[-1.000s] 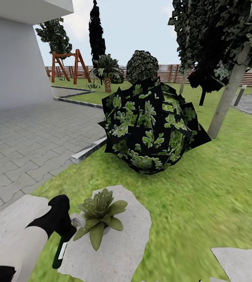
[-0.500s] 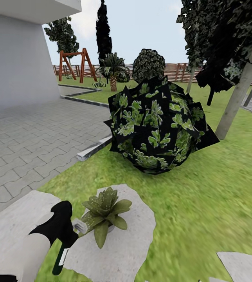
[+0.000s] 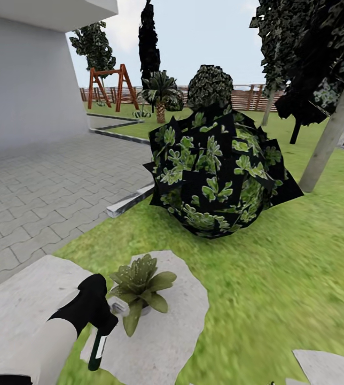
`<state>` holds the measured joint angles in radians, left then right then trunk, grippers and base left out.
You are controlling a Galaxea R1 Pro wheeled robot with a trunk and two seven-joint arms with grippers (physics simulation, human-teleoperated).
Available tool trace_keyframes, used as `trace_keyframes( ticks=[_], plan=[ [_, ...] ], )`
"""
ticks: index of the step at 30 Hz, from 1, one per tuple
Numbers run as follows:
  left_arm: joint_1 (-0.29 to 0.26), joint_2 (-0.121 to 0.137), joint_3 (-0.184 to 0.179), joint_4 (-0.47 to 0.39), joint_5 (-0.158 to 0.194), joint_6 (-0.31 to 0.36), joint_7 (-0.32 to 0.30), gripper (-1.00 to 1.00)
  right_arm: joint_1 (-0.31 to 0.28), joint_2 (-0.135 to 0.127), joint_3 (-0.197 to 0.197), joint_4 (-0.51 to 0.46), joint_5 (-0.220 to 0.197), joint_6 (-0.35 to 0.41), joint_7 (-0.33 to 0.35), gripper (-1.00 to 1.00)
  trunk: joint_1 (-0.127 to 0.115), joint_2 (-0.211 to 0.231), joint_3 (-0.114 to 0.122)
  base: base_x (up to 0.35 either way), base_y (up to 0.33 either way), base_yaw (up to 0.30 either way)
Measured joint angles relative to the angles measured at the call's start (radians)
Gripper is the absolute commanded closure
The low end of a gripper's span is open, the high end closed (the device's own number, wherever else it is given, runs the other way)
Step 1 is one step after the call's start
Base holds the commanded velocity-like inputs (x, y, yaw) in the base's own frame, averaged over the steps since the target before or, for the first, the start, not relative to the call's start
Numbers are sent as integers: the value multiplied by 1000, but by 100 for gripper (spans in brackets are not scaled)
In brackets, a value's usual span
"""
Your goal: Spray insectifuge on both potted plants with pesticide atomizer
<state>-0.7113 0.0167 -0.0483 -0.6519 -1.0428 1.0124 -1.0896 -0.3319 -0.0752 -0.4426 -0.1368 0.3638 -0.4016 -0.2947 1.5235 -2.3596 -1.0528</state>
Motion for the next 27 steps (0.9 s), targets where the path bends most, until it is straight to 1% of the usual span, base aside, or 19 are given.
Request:
trace_keyframes(
  ticks=[4, 10, 11, 13, 15, 16, 18, 19, 20, 22, 25, 26, 27],
  plan=[
    [0, 2, 0, 0, 0, 0, 1, 100, 0, 1, 1, 0, 0, 0, 0, -100, 0, 0, 0, 0, -272, 107],
    [0, 14, 0, 0, -8, 0, 8, 100, 0, 1, 2, 0, 0, 0, 0, -100, 0, 0, 0, 0, -272, 262],
    [0, 15, 0, 2, -11, -1, 28, 100, 0, 1, 2, 0, 0, 0, 0, -100, 0, 0, 0, 0, -273, 276],
    [1, 16, 1, 10, -5, 0, 71, 100, 0, 1, 2, 0, 0, 0, 0, -100, 0, 0, 0, 0, -272, 276],
    [2, 18, 2, 15, 0, 1, 88, 100, 0, 1, 2, 0, 0, 0, 0, -100, 0, 0, 0, 0, -272, 277],
    [23, 20, 9, 17, 1, 2, 93, 100, 0, 1, 2, 0, 0, 0, 0, -100, 0, 0, 0, 0, -273, 277],
    [51, 22, 44, 13, 4, 0, 97, 100, 0, 1, 2, 0, 0, 0, 0, -100, 0, 0, 0, 0, -273, 276],
    [57, 23, 60, 11, 5, 0, 98, 100, 0, 1, 2, 0, 0, 0, 0, -100, 0, 0, 0, 0, -273, 175],
    [61, 25, 79, 9, 4, -1, 99, 100, 0, 1, 2, 0, 0, 0, 0, -100, 0, 0, 0, 0, -273, 90],
    [65, 27, 108, 5, 5, -2, 100, 100, 0, 1, 2, 0, 0, 0, 0, -100, 0, 0, 0, 26, -267, 35],
    [66, 28, 133, 2, 6, -1, 100, 100, 0, 1, 1, 0, 0, 0, 0, -100, 0, 0, 0, 123, -180, 23],
    [66, 28, 151, 1, 6, -1, 100, 100, 0, 1, 1, 0, 0, 0, 0, -100, 0, 0, 0, 209, -98, 143],
    [66, 28, 161, 1, 6, -1, 100, 100, 0, 2, 1, 0, 0, 0, 0, -100, 0, 0, 0, 183, -63, 191]
  ],
)
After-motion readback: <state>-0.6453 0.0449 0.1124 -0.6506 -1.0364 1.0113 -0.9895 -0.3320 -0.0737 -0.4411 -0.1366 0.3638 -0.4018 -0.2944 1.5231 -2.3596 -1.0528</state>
